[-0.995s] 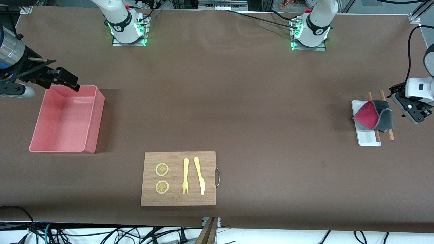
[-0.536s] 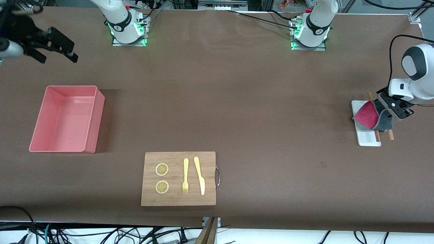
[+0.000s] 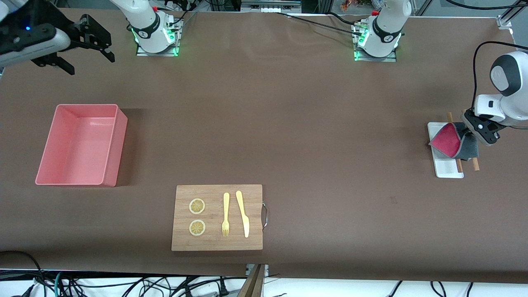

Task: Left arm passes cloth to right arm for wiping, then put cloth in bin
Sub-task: 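Grasp the cloth with the left gripper while the right gripper rises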

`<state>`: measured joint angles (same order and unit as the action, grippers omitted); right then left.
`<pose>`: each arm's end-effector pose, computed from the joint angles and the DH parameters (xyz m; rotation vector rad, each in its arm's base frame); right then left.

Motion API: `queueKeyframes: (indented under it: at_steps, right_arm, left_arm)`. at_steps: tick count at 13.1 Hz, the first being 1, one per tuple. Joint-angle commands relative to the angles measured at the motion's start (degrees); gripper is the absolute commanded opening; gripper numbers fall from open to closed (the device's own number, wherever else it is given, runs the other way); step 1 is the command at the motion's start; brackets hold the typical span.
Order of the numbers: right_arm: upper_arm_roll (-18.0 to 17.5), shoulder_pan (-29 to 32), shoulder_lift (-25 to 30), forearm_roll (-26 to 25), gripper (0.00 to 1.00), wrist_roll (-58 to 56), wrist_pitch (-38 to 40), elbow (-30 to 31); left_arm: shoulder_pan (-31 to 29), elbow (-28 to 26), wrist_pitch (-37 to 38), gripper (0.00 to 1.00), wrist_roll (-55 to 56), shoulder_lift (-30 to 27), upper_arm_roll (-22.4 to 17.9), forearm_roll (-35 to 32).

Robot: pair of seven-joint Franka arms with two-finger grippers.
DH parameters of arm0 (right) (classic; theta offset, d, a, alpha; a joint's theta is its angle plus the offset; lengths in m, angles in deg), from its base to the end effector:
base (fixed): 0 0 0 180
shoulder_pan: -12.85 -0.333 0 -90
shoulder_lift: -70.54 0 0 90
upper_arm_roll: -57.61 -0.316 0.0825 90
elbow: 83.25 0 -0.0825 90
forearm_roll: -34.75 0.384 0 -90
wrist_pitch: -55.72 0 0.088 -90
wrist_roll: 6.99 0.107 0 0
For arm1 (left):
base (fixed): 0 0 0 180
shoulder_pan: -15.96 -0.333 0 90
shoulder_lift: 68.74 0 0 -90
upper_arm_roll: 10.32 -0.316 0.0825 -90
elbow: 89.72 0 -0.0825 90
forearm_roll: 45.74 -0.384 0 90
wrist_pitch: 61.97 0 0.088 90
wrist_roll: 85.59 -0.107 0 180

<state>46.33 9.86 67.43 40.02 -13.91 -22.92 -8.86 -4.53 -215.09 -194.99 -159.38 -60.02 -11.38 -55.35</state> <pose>0.5276 0.1415 0.7037 -2.9826 -0.5868 -0.0221 0.5094 0.2044 0.3165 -2.6715 1.5078 0.1605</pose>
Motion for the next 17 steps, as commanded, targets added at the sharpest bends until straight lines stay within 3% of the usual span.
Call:
queueKeyframes:
  at_steps: [1,4,6,9,14,17]
  right_arm:
    - [-0.2,0.7,-2.8,0.9,1.0,-10.8,-0.2,-0.7]
    - [-0.2,0.8,-5.8,2.4,1.0,-22.9,-0.5,-0.7]
    - [0.0,1.4,-7.9,6.7,1.0,-29.5,-0.5,-0.6]
    - [0.0,2.4,-10.9,12.7,1.0,-39.8,-0.5,-0.6]
    - [0.0,6.5,-18.8,28.6,1.0,-62.1,-3.3,-0.5]
    - [-0.1,6.5,-22.3,35.1,1.0,-67.5,-3.5,-0.4]
  left_arm:
    - [-0.2,2.0,2.2,0.0,-0.6,-1.4,1.1,-1.0]
    - [-0.1,11.2,16.2,0.0,3.7,-1.7,6.1,1.5]
    - [-0.1,17.4,26.8,0.0,11.8,-1.4,10.9,5.0]
    - [-0.1,23.3,36.1,0.0,27.1,-1.3,18.1,11.3]
    - [0.8,25.2,35.4,0.0,58.3,-0.5,32.2,27.2]
    - [9.4,32.6,28.0,0.0,75.8,5.0,35.1,32.2]
